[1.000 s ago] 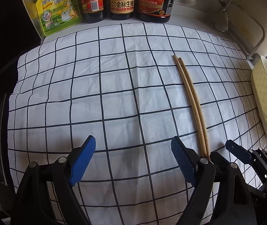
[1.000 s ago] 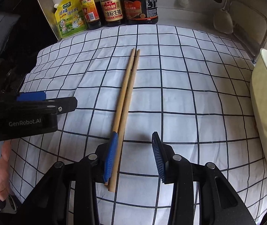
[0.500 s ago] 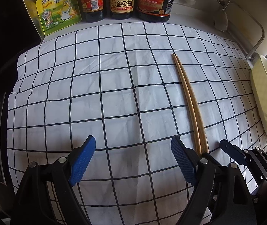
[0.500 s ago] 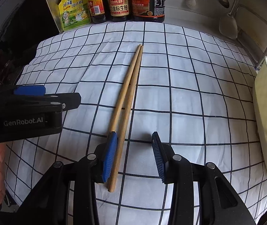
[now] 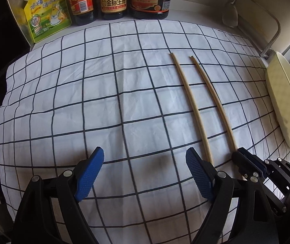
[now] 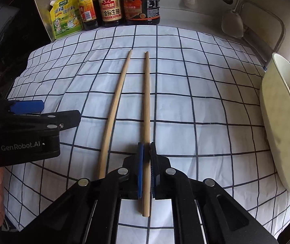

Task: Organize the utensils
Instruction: 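Close the right gripper on one chopstick while the left gripper grasps the other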

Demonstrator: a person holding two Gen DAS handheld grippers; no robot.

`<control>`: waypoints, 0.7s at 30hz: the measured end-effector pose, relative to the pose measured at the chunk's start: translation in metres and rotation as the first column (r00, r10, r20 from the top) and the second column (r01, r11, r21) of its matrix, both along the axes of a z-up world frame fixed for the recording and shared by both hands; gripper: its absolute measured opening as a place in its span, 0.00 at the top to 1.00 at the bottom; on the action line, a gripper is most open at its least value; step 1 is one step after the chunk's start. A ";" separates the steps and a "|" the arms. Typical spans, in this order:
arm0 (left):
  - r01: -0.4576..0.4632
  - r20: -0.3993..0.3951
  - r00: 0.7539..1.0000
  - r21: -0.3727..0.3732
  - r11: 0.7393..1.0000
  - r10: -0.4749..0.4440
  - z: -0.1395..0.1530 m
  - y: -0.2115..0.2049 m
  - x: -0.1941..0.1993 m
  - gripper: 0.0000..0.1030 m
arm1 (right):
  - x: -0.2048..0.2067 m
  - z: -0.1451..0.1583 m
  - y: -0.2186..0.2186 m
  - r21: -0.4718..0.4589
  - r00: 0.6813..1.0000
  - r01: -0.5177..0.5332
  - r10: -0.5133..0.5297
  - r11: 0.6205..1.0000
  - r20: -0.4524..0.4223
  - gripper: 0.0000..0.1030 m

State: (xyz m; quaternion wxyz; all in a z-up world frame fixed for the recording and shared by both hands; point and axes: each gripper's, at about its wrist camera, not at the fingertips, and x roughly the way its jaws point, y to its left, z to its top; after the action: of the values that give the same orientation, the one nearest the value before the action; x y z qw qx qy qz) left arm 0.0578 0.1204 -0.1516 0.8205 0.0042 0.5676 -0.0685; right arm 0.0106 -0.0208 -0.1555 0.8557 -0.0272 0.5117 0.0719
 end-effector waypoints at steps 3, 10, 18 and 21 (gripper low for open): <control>0.024 -0.001 1.000 0.001 1.000 -0.024 -0.003 -0.015 0.003 0.21 | -0.003 0.000 -0.017 -0.001 0.999 0.038 -0.038 0.999 -0.001 0.94; 0.063 0.033 0.997 0.023 0.998 -0.064 -0.007 -0.040 0.002 0.21 | -0.011 -0.001 -0.057 0.016 0.993 0.118 -0.118 0.993 0.008 0.94; 0.065 0.043 0.997 0.062 0.996 -0.068 -0.012 -0.051 0.004 0.17 | -0.011 0.000 -0.069 0.028 0.991 0.133 -0.133 0.991 0.001 0.91; 0.048 0.049 0.998 0.068 0.997 -0.051 -0.012 -0.051 0.005 0.15 | -0.007 -0.001 -0.067 -0.001 0.991 0.133 -0.133 0.991 0.011 0.72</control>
State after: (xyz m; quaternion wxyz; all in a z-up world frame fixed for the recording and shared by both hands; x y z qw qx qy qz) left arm 0.0629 0.0690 -0.1641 0.8320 0.0472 0.5484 -0.0697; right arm 0.0037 -0.0879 -0.1564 0.8613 0.0058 0.5079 0.0139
